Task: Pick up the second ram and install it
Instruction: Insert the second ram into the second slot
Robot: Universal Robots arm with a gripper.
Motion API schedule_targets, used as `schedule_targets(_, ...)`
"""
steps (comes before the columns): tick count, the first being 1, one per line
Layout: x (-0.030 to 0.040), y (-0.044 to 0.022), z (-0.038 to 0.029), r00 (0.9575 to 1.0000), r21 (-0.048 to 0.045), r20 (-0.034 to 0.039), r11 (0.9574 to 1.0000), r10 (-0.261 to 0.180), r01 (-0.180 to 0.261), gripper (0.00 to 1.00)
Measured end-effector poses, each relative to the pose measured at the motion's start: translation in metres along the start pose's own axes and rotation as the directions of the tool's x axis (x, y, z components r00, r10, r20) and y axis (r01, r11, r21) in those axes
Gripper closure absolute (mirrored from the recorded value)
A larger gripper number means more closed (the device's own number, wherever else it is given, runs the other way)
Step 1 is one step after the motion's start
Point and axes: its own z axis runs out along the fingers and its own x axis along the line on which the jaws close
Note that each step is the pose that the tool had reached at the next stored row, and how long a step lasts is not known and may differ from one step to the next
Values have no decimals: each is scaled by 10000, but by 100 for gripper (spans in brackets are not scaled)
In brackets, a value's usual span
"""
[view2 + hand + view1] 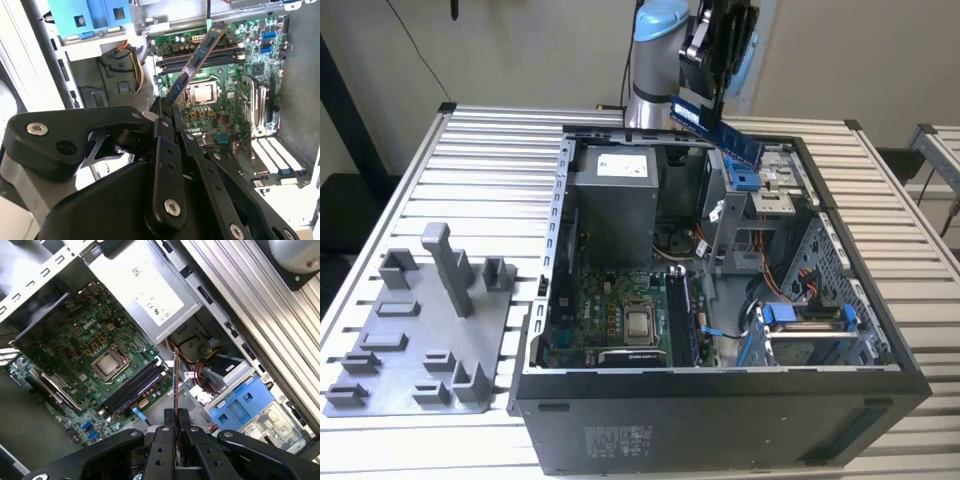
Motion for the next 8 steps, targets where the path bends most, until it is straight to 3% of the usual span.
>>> schedule_targets(5, 1, 0, 8, 9965, 62, -18, 9965, 830, -830, 86)
schedule_targets(8, 1, 0, 13, 9913, 99, -25, 9912, 1317, -1316, 86)
